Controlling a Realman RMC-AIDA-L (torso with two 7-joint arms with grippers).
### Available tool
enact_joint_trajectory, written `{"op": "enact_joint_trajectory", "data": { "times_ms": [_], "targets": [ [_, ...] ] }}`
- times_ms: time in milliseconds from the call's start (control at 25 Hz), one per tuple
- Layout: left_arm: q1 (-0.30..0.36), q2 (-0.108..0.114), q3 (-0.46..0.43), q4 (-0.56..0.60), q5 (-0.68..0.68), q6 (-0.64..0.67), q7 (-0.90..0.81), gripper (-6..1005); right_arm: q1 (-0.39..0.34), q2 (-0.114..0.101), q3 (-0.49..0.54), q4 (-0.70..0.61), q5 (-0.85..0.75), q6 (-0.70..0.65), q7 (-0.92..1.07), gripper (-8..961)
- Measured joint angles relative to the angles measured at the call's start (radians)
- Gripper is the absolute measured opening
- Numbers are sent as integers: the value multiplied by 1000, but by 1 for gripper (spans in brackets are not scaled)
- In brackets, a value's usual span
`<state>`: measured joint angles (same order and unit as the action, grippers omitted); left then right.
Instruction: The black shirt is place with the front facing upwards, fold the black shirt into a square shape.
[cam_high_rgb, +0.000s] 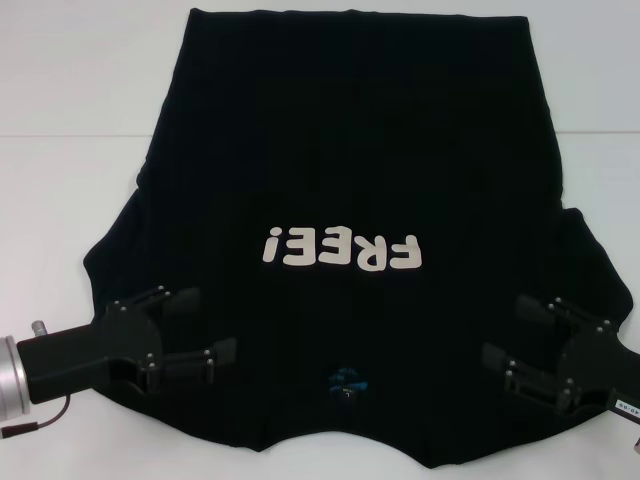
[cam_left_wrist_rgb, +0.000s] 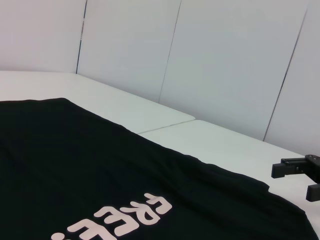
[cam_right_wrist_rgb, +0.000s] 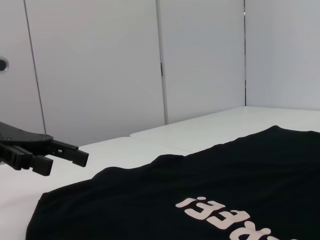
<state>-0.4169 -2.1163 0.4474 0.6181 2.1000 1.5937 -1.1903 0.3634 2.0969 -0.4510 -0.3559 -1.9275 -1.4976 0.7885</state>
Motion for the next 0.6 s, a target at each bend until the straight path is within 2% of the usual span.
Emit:
{"op": "enact_joint_trajectory", "data": {
  "times_ms": [480, 600],
  "targets": [
    [-4, -1, -6, 0, 0, -3, -4, 928, 0, 0, 7, 0, 1, 0, 0, 820],
    [-11, 0, -11, -2, -19, -7, -74, 927, -1, 0, 8, 0, 1, 0, 1, 820]
  ]
}}
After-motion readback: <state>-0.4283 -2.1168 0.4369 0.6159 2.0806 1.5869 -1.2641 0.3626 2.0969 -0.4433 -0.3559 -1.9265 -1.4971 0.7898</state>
